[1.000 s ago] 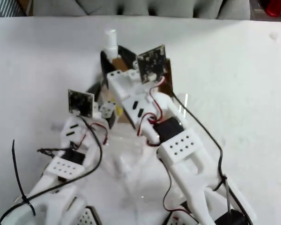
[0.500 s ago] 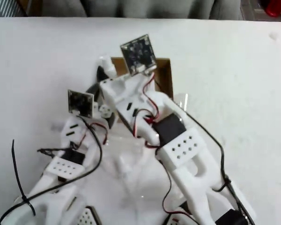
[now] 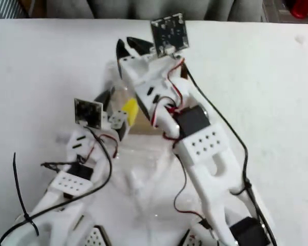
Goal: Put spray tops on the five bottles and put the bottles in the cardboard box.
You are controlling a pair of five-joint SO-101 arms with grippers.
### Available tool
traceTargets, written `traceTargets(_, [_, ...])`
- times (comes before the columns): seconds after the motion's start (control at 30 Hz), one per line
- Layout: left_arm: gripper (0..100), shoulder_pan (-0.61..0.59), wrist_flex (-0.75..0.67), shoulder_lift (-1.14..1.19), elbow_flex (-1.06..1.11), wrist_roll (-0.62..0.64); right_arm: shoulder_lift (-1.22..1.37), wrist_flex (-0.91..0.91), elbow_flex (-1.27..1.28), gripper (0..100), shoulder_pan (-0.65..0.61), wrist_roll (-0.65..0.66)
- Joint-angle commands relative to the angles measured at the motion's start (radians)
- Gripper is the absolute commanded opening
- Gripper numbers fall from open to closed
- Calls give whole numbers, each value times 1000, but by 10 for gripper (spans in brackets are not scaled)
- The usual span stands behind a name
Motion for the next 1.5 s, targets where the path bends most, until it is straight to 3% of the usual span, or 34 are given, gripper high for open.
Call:
traceTargets(0.0, [21, -10, -29, -41, -11, 8, 15, -38, -89, 17, -38, 0])
traceTargets(0.13, [21, -10, -29, -41, -11, 8, 81, -30, -114, 13, -30, 2])
traceTargets(0.3, [21, -10, -29, -41, -11, 8, 142, 104, -115, 15, -5, 26])
traceTargets(0.9, [21, -10, -29, -41, -11, 8, 24, 200, -110, 15, 77, 31])
traceTargets(1.07, [21, -10, -29, -35, -14, 8, -4, 294, -112, 15, 154, 35])
traceTargets(1.3, [21, -10, -21, -31, -58, 15, -4, 545, -101, 16, 358, 35])
traceTargets(1.47, [21, -10, 21, -31, -133, 12, 31, 572, 46, 18, 421, 38])
